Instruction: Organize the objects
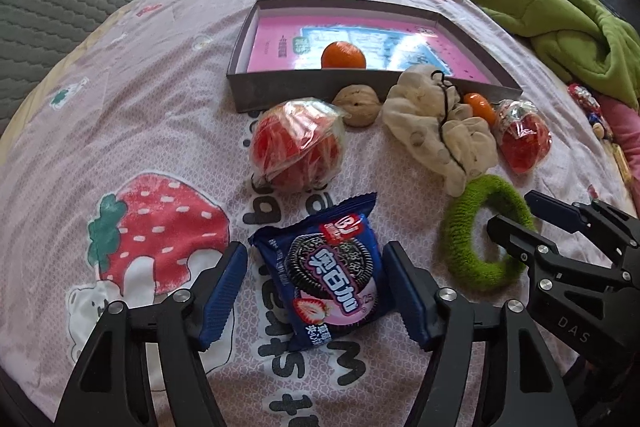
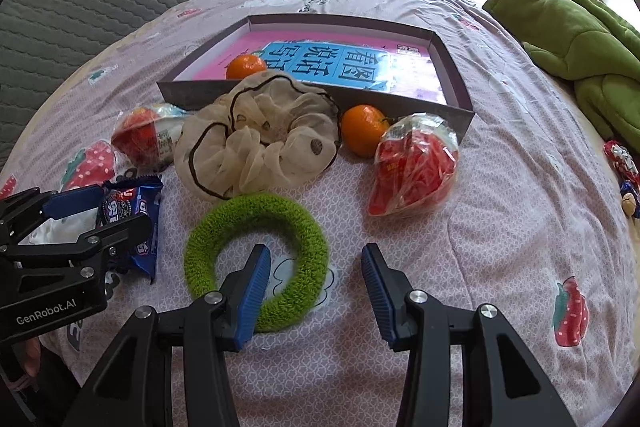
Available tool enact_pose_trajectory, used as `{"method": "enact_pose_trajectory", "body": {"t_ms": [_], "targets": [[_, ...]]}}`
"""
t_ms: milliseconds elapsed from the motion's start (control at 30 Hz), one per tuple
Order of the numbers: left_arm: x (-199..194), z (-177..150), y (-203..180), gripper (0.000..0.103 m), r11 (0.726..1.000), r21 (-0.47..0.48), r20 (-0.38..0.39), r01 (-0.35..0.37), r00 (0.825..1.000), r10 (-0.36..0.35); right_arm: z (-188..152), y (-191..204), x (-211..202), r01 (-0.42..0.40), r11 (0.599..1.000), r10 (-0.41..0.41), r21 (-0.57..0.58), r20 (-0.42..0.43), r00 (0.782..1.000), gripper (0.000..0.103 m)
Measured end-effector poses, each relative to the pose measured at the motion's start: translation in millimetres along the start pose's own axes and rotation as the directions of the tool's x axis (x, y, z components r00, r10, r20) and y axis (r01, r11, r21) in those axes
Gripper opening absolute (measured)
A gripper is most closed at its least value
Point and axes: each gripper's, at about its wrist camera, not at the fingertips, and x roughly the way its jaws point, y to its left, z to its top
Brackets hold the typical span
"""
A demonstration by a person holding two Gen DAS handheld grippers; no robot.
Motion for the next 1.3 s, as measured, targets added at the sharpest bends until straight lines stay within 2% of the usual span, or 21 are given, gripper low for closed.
{"method": "enact_pose_trajectory", "body": {"t_ms": [233,367,567,733,933,1300], "targets": [[11.4,-4.8,1.4,0.075,1.0,-0.022,-0.032,0.019,0.999,-0.019,-2.6,1.7,4.8,-0.002,1.0,0.002,-0.006,0.001,1.0,0.046],[16.1,-5.8,-3.5,0.073,1.0,0.0,-0.027,0.014,1.0,-0.014,-2.6,4.1,3.1,-0.004,1.0,0.005,-0.019,0.019,1.0,0.028],[12.3,-7.3,-9.6,0.058,0.999,0.031,-0.015,0.029,0.999,-0.029,-2.5,7.0,0.2,-0.003,0.999,0.004,-0.037,0.032,0.999,0.018],[9.4,-6.9,-8.9,0.054,0.998,0.036,-0.011,0.046,0.999,-0.046,-1.7,6.3,-4.4,-0.018,0.999,0.02,-0.034,0.043,0.999,0.016],[2.8,-8.2,-11.2,0.053,0.996,0.041,0.0,0.074,0.997,-0.074,0.6,6.4,-13.3,-0.031,0.999,0.034,-0.04,0.073,0.997,0.015],[-8.4,-6.9,-14.2,0.053,0.995,0.06,0.034,0.083,0.996,-0.085,3.8,5.7,-25.5,-0.041,0.998,0.046,-0.044,0.122,0.991,0.014]]}}
